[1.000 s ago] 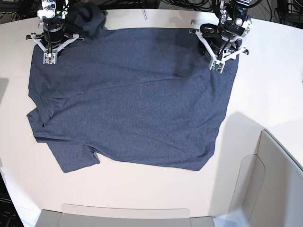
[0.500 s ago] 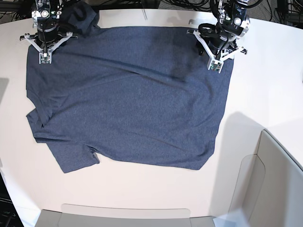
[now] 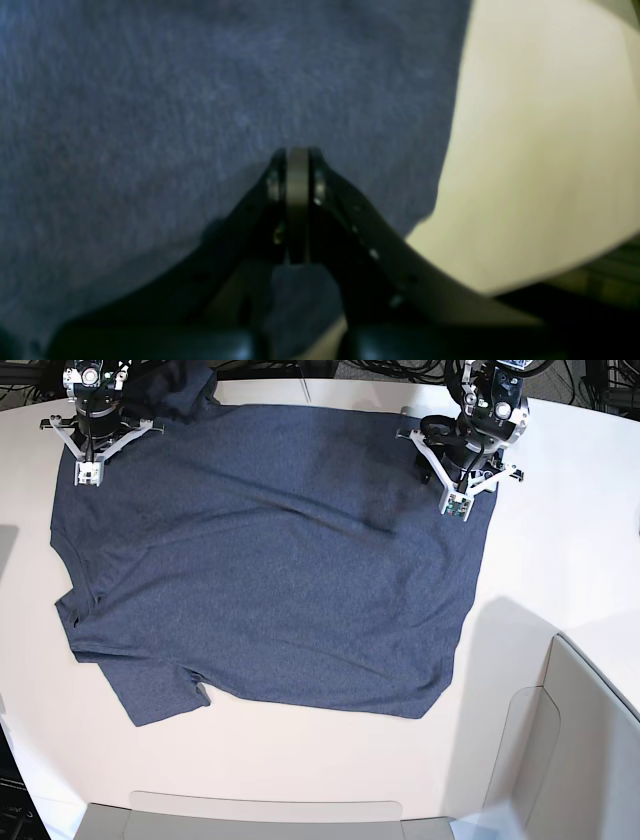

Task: Layout the t-shirt on the table in an organized manner, then fold the t-shirt properly
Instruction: 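Pull the shoulder edges outward with both grippers to flatten the shirt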

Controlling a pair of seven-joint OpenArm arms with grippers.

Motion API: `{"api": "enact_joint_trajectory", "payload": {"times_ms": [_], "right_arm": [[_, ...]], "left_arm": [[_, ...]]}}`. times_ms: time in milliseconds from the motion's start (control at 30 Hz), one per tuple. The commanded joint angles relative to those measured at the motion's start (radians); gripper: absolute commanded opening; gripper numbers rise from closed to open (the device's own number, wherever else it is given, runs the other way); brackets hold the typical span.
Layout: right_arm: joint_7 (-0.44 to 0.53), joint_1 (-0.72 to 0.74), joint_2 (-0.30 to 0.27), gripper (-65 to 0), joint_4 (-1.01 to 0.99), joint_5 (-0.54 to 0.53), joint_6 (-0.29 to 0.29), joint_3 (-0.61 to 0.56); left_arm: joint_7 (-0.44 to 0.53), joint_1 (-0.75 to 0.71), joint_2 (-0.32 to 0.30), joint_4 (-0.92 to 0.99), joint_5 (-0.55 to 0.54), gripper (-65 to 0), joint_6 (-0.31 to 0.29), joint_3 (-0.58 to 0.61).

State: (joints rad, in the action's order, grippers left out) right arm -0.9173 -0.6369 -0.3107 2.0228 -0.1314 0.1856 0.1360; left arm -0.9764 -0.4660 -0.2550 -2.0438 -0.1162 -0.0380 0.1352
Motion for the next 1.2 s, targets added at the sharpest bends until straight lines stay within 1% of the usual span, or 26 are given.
{"api": "enact_joint_trajectory", "payload": {"times_ms": [0, 33, 100, 167, 267, 367, 433, 467, 500, 533, 567, 600, 633, 700, 733, 767, 833, 933, 1000, 1067, 1167], "right_arm": [[-0.012, 0.018, 0.003, -60.1, 0.023, 0.014, 0.005, 0.015], [-0.030, 0.029, 0.014, -56.7, 0.025, 0.014, 0.005, 0.020], [-0.033, 0.039, 0.029, -51.4, 0.026, 0.014, 0.005, 0.021], [-0.029, 0.052, 0.031, -49.1, 0.031, 0.005, 0.005, 0.021], [0.020, 0.090, 0.031, -48.5, 0.032, -0.107, 0.005, 0.035], [0.076, 0.131, 0.037, -48.5, 0.031, -0.313, 0.005, 0.113], [0.097, 0.147, 0.049, -48.5, 0.032, -0.494, 0.004, 0.185], [0.103, 0.148, 0.054, -48.5, 0.031, -0.603, 0.002, 0.239], [0.103, 0.148, 0.057, -48.4, 0.031, -0.689, -0.002, 0.288], [0.094, 0.148, 0.058, -48.4, 0.028, -0.795, -0.027, 0.354], [0.094, 0.142, 0.060, -48.4, 0.023, -0.890, -0.068, 0.416], [0.093, 0.136, 0.060, -48.5, 0.022, -0.965, -0.102, 0.472], [0.088, 0.116, 0.060, -48.5, 0.019, -1.023, -0.127, 0.531], [0.043, 0.096, 0.060, -48.5, 0.005, -1.128, -0.157, 0.640], [0.019, 0.094, 0.066, -48.5, -0.004, -1.166, -0.166, 0.681], [-0.021, 0.091, 0.087, -48.5, -0.023, -1.201, -0.169, 0.724], [-0.099, 0.091, 0.140, -48.5, -0.070, -1.249, -0.194, 0.821], [-0.219, 0.101, 0.207, -48.5, -0.178, -1.264, -0.257, 0.940], [-0.285, 0.121, 0.226, -48.5, -0.254, -1.258, -0.295, 0.994], [-0.342, 0.145, 0.229, -48.5, -0.340, -1.236, -0.329, 1.032], [-0.363, 0.167, 0.227, -48.5, -0.425, -1.187, -0.366, 1.068]], "left_arm": [[0.011, 0.003, -0.005, -0.018, 0.003, -37.3, 0.002, -0.006], [0.011, 0.003, -0.005, -0.018, 0.003, -37.3, 0.002, -0.006], [0.011, 0.003, -0.005, -0.018, 0.003, -37.3, 0.002, -0.004], [0.011, 0.002, -0.005, -0.018, 0.003, -37.3, 0.002, -0.004], [0.011, 0.002, -0.005, -0.018, 0.003, -37.3, 0.002, -0.004], [0.011, 0.003, -0.005, -0.018, 0.003, -37.3, 0.002, -0.003], [0.011, 0.003, -0.007, -0.016, 0.003, -37.3, 0.002, -0.003], [0.012, 0.003, -0.007, -0.016, 0.003, -37.3, 0.002, -0.003], [0.012, 0.003, -0.007, -0.016, 0.003, -37.3, 0.002, -0.003], [0.012, 0.003, -0.007, -0.016, 0.003, -37.3, 0.002, -0.003], [0.012, 0.003, -0.007, -0.016, 0.003, -37.3, 0.002, -0.003], [0.012, 0.003, -0.007, -0.016, 0.003, -37.3, 0.002, -0.003], [0.012, 0.003, -0.007, -0.016, 0.003, -37.3, 0.002, -0.003], [0.012, 0.003, -0.007, -0.016, 0.003, -37.3, 0.002, -0.003], [0.012, 0.003, -0.007, -0.015, 0.003, -37.3, 0.002, -0.003], [0.014, 0.003, -0.007, -0.015, 0.003, -37.3, 0.002, -0.003], [0.017, 0.003, -0.007, -0.015, 0.003, -37.3, 0.002, -0.003], [0.018, 0.003, -0.007, -0.015, 0.003, -37.3, 0.002, 0.004], [0.018, 0.002, -0.007, -0.015, 0.003, -37.3, 0.002, 0.004], [0.018, 0.002, -0.007, -0.015, 0.003, -37.3, 0.002, 0.004], [0.018, -0.001, -0.007, -0.015, 0.003, -37.3, 0.002, 0.004]]}}
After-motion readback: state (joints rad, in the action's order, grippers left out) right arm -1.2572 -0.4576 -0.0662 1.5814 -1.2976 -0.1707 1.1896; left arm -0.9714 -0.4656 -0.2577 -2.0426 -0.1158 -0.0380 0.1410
